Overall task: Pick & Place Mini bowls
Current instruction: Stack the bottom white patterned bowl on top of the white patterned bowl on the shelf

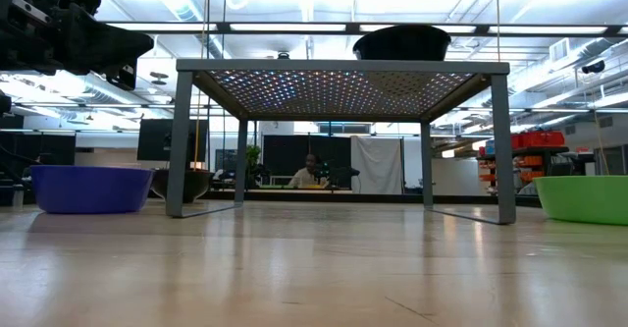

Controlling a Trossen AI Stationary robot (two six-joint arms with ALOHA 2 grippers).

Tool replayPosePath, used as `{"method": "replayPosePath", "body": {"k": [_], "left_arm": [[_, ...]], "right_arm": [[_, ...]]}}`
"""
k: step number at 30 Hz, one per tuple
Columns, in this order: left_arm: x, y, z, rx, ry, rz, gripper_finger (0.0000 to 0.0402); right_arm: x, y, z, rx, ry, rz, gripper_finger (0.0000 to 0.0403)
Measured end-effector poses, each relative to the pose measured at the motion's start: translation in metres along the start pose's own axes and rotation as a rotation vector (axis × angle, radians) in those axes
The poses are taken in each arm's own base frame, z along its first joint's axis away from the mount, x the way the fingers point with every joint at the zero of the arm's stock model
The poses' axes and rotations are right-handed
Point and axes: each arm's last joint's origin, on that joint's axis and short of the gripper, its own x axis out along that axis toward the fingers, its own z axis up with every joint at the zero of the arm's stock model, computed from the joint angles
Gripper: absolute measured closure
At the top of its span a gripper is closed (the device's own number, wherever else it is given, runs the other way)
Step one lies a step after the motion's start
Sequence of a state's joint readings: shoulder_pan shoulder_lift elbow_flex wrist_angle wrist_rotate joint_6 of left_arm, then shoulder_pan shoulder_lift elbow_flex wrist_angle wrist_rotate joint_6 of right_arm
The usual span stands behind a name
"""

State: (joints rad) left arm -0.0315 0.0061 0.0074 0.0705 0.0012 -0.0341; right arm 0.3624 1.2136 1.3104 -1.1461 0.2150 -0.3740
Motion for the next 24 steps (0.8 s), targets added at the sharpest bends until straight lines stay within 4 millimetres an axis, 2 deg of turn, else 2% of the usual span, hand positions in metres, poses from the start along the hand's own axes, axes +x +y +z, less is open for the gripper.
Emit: {"method": "replayPosePath", "body": {"k": [11, 24], "left_arm": [[0.000, 0.000, 0.000, 0.000, 0.000, 0.000, 0.0369], [0.000, 0.000, 0.000, 0.000, 0.000, 0.000, 0.0369]], "right_arm": [[-0.007, 0.034, 0.012, -0.066, -0.078, 0.162, 0.0284], [0.003, 0.077, 0.030, -0.035, -0.029, 0.254, 0.0284]]}}
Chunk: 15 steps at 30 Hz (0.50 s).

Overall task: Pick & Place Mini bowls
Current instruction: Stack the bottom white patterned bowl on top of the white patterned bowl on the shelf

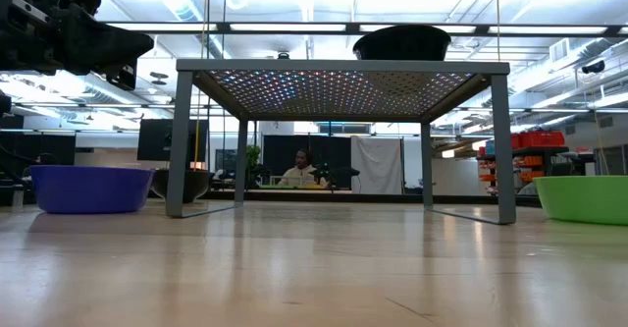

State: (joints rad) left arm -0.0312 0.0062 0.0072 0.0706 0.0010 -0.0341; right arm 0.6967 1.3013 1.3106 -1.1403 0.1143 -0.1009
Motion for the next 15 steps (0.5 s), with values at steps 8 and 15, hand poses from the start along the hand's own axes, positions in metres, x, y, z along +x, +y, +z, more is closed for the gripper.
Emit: {"method": "replayPosePath", "body": {"k": [8, 15], "left_arm": [[0.000, 0.000, 0.000, 0.000, 0.000, 0.000, 0.0369], [0.000, 0.000, 0.000, 0.000, 0.000, 0.000, 0.0369]], "right_arm": [[0.013, 0.023, 0.008, -0.015, 0.040, 0.038, 0.0284], [0.025, 0.036, 0.013, -0.049, 0.078, 0.055, 0.0284]]}}
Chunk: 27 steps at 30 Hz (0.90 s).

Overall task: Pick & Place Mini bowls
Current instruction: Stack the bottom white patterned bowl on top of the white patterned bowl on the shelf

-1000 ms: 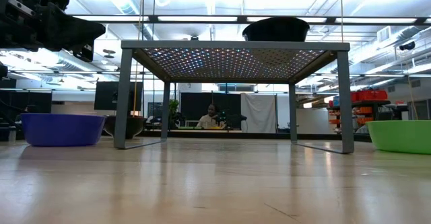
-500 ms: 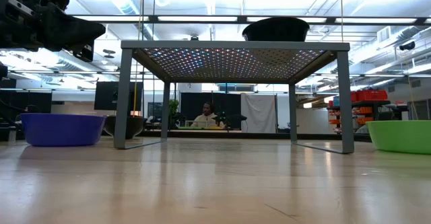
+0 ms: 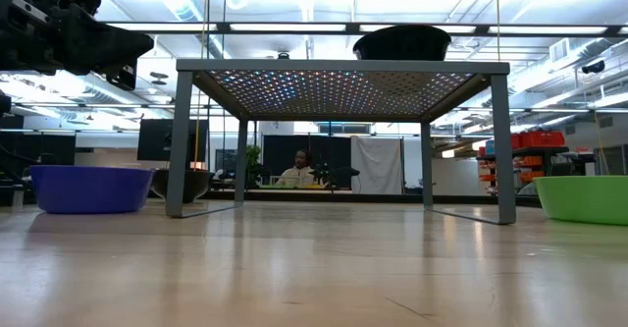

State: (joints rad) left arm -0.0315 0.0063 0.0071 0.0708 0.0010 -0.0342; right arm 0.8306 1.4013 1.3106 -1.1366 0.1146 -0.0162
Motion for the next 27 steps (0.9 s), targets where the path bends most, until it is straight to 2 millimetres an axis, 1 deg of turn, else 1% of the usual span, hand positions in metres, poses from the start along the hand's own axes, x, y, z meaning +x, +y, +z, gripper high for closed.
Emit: {"method": "replayPosePath", "body": {"k": [13, 17, 21, 27], "left_arm": [[0.000, 0.000, 0.000, 0.000, 0.000, 0.000, 0.0369], [0.000, 0.000, 0.000, 0.000, 0.000, 0.000, 0.0369], [0.000, 0.000, 0.000, 0.000, 0.000, 0.000, 0.0369], [0.000, 0.000, 0.000, 0.000, 0.000, 0.000, 0.0369]], "right_arm": [[0.017, 0.016, 0.014, -0.065, -0.014, 0.017, 0.0284], [0.024, 0.021, 0.018, -0.057, -0.031, 0.021, 0.0284], [0.036, 0.025, 0.015, -0.051, -0.039, 0.025, 0.0284], [0.053, 0.027, 0.005, -0.058, 0.000, 0.032, 0.0284]]}}
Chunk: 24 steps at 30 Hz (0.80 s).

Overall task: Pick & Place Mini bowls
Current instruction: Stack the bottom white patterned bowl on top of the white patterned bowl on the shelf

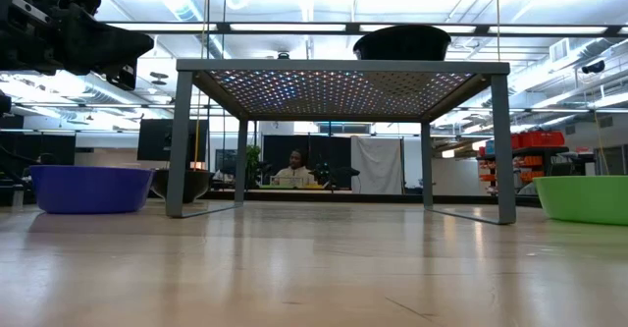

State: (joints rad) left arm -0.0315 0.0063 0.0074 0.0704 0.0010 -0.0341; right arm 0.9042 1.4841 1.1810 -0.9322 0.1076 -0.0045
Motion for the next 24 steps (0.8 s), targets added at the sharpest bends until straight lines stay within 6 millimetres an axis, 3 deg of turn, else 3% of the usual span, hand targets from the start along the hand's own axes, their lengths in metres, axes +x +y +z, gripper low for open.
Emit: {"method": "replayPosePath", "body": {"k": [6, 14, 24], "left_arm": [[0.000, 0.000, 0.000, 0.000, 0.000, 0.000, 0.0369], [0.000, 0.000, 0.000, 0.000, 0.000, 0.000, 0.0369], [0.000, 0.000, 0.000, 0.000, 0.000, 0.000, 0.0369]], "right_arm": [[0.016, 0.001, -0.011, 0.023, 0.035, 0.105, 0.0284], [0.027, -0.005, -0.015, 0.115, 0.028, 0.114, 0.0279], [0.027, -0.014, -0.011, 0.176, -0.018, 0.153, 0.0222]]}}
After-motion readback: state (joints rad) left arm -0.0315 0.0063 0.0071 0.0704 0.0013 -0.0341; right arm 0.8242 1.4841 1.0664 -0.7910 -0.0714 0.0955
